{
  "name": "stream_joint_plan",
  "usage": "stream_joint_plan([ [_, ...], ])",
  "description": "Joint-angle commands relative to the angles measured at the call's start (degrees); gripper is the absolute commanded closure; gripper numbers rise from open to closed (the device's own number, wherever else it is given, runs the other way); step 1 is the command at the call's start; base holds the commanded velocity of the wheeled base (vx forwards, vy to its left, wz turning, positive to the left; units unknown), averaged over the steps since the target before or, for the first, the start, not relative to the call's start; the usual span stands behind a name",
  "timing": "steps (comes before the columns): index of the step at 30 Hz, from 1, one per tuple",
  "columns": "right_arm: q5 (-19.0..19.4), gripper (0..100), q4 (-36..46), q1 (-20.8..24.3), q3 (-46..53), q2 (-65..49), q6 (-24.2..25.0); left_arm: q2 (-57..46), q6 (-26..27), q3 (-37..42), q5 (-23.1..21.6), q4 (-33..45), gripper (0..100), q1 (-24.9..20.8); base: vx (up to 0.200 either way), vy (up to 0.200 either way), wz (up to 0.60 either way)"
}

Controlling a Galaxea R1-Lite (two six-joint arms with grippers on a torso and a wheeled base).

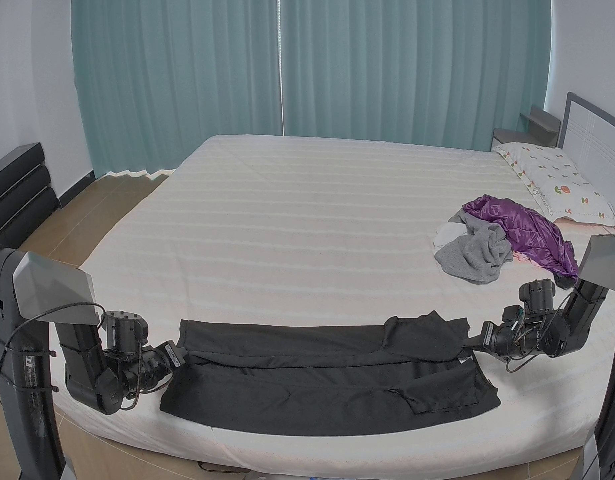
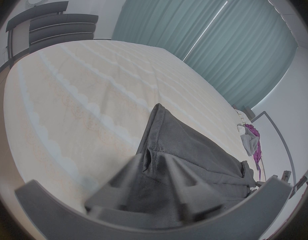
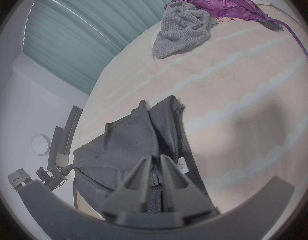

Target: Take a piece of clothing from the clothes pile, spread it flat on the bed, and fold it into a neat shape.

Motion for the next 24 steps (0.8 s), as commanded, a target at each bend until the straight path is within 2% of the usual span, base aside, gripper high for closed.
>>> stream_joint_plan([
  [1, 0.16, 0, -0.29, -0.01, -0.53, -1.44, 0.96, -0.79, -0.25, 0.04, 0.0, 0.0, 0, 0.07, 0.0, 0.0, 0.0],
  [4, 0.43, 0, -0.56, -0.09, -1.23, -2.41, 2.54, -2.1, -0.52, -0.75, 0.0, 0.0, 0, 0.42, 0.0, 0.0, 0.0],
  [9, -0.19, 0, -1.26, 0.61, -5.1, -1.27, 9.66, -2.37, -1.48, -5.5, 0.0, 0.62, 0, 0.86, 0.0, 0.0, 0.0],
  [14, -1.6, 0, -1.88, 1.75, -8.26, 1.63, 12.91, -0.26, -1.66, -12.62, 0.09, 2.99, 0, 0.77, 0.0, 0.0, 0.0],
  [16, -3.09, 0, -5.48, 1.75, -9.58, 5.15, 14.93, 2.55, -1.57, -19.65, 0.18, 8.79, 0, 0.77, 0.0, 0.0, 0.0],
  [20, -3.71, 0, -9.61, 1.66, -9.67, 7.87, 15.72, 4.31, -1.4, -22.99, 0.27, 11.78, 0, 0.77, 0.0, 0.0, 0.0],
  [24, -3.97, 0, -9.79, 1.58, -9.58, 7.79, 15.81, 5.28, -1.13, -22.9, 0.36, 12.13, 0, 0.69, 0.0, 0.0, 0.0],
])
